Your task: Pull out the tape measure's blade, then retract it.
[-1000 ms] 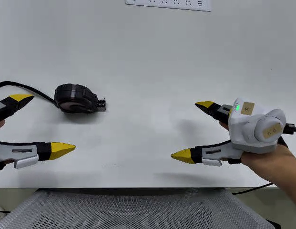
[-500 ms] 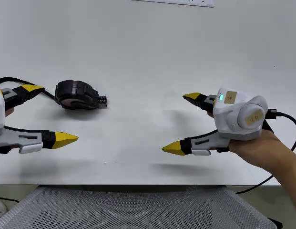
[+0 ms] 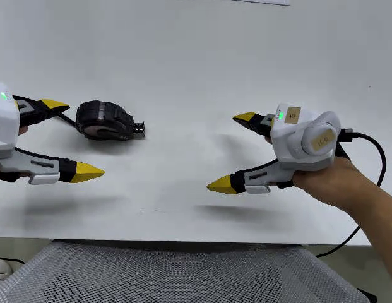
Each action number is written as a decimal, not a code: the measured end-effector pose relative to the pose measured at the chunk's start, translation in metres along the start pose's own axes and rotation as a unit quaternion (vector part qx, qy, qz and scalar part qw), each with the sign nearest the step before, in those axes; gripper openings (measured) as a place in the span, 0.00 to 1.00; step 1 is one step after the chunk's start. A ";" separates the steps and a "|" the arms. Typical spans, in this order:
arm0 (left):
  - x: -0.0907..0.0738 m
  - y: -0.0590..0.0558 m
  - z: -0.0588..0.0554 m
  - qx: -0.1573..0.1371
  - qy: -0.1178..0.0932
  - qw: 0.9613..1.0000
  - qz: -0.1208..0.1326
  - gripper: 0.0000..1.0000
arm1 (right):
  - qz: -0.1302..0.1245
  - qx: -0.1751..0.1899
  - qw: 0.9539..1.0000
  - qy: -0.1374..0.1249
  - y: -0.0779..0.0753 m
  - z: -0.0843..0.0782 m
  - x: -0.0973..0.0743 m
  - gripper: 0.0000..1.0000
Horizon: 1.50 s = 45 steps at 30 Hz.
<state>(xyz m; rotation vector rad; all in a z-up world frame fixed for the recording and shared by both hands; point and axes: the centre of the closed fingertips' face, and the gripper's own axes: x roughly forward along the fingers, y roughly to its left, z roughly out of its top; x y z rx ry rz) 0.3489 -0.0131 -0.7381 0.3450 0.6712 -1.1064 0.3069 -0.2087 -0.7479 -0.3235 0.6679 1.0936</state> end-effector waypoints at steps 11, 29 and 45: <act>0.010 0.009 -0.001 0.037 0.028 0.999 -0.024 0.79 | 0.016 -0.022 1.000 0.007 -0.001 0.005 0.013 0.86; 0.024 0.021 -0.010 0.087 0.073 0.992 -0.053 0.65 | 0.037 -0.045 0.998 0.009 -0.007 0.022 0.029 0.86; 0.031 0.026 -0.012 0.119 0.086 0.987 -0.068 0.41 | 0.040 -0.044 0.998 0.005 -0.009 0.026 0.037 0.86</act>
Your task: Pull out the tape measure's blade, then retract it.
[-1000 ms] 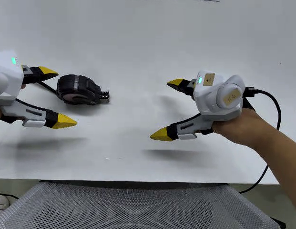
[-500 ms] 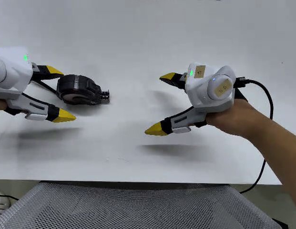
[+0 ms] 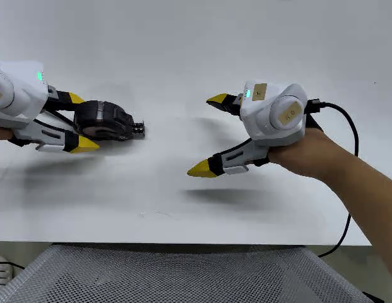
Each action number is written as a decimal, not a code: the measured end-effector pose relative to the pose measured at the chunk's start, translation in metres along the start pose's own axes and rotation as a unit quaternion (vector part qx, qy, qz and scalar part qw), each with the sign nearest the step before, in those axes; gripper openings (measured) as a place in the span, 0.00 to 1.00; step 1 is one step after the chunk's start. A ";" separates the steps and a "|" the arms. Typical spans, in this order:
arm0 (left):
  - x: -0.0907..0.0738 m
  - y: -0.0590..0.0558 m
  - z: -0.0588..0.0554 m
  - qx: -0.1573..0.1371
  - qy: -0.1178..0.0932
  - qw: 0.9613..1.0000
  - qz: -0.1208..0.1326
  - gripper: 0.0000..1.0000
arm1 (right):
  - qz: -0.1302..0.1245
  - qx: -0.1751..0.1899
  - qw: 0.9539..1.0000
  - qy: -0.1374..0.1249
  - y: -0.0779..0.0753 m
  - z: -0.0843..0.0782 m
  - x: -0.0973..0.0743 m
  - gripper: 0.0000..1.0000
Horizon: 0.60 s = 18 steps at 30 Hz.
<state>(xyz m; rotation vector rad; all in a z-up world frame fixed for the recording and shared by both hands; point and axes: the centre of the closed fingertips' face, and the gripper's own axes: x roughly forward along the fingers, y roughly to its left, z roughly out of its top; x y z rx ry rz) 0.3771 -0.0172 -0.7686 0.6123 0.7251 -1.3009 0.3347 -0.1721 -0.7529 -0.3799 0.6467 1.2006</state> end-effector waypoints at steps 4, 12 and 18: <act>0.001 0.001 0.001 0.003 -0.001 1.000 -0.002 0.37 | 0.002 0.003 1.000 -0.002 0.000 0.001 0.002 0.86; 0.002 0.002 0.000 0.016 0.005 1.000 0.000 0.29 | 0.005 0.006 1.000 -0.005 0.002 0.002 0.007 0.85; 0.004 0.002 -0.002 0.024 0.010 1.000 0.000 0.28 | 0.006 0.009 1.000 -0.010 0.002 0.002 0.009 0.84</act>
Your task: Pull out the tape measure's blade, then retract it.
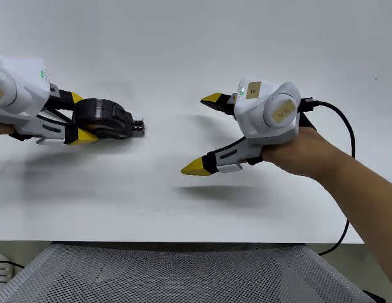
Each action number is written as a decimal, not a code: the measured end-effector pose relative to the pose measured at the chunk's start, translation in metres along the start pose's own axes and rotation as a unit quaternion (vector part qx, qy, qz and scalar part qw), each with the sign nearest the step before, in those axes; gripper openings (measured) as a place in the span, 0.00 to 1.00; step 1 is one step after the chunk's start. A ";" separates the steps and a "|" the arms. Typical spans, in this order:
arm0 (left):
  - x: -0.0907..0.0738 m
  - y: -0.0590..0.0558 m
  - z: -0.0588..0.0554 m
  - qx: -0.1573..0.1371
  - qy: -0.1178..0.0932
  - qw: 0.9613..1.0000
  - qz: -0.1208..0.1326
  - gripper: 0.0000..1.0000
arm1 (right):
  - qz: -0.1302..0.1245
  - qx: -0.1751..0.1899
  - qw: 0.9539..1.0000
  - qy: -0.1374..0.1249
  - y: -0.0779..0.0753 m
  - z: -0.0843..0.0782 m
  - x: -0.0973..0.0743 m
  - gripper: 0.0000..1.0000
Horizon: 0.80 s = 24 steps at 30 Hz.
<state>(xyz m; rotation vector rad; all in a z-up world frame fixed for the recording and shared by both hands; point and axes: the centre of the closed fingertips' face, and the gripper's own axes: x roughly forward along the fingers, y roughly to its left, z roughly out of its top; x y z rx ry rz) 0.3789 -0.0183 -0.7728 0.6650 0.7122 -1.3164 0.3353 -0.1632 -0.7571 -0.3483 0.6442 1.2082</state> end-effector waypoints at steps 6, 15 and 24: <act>0.001 0.000 -0.001 -0.009 0.007 1.000 -0.007 0.28 | -0.007 0.001 1.000 -0.006 -0.004 0.000 0.002 0.79; 0.001 0.000 -0.001 0.008 0.013 1.000 -0.005 0.27 | -0.009 0.006 1.000 -0.017 -0.005 0.004 0.011 0.76; 0.002 0.002 -0.002 0.009 0.018 1.000 -0.006 0.27 | 0.001 -0.001 1.000 -0.027 -0.003 0.015 0.029 0.71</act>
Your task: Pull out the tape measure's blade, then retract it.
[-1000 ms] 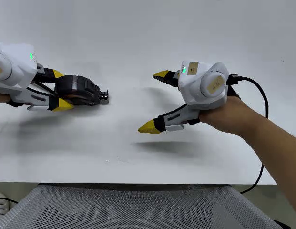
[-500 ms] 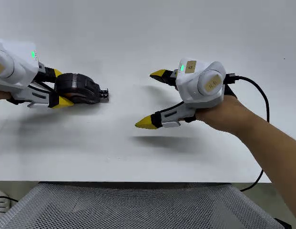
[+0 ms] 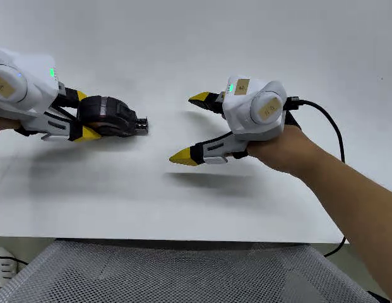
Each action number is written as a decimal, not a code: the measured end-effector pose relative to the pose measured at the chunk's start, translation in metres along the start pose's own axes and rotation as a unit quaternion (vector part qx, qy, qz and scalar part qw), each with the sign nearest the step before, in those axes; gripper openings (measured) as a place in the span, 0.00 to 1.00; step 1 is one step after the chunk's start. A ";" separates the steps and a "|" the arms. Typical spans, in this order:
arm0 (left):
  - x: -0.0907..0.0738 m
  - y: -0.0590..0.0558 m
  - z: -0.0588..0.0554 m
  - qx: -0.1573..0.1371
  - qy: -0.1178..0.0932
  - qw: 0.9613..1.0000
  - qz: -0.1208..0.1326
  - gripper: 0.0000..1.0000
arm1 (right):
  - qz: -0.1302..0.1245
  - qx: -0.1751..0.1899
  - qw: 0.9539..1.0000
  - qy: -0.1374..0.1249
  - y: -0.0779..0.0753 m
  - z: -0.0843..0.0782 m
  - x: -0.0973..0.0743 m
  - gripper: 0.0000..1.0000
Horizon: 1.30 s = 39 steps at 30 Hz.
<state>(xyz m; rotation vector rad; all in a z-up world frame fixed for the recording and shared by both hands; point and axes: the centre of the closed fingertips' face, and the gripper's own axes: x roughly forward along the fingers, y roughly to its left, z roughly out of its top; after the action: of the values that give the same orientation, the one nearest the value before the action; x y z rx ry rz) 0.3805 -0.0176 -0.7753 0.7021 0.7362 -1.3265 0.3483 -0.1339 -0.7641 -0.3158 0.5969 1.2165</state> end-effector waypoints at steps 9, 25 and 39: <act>0.000 0.001 0.000 0.005 0.003 1.000 -0.001 0.27 | 0.007 -0.012 1.000 -0.005 -0.001 0.007 0.016 0.63; 0.000 0.002 0.000 0.030 0.007 0.999 -0.014 0.26 | 0.026 -0.045 0.999 -0.013 -0.001 0.017 0.043 0.42; 0.000 0.000 0.001 0.023 0.005 1.000 -0.016 0.27 | 0.038 -0.064 0.997 -0.020 -0.002 0.016 0.056 0.25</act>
<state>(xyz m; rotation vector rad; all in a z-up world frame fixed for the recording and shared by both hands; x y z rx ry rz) 0.3810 -0.0184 -0.7744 0.7369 0.7299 -1.3725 0.3665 -0.0824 -0.7847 -0.3784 0.5009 1.3336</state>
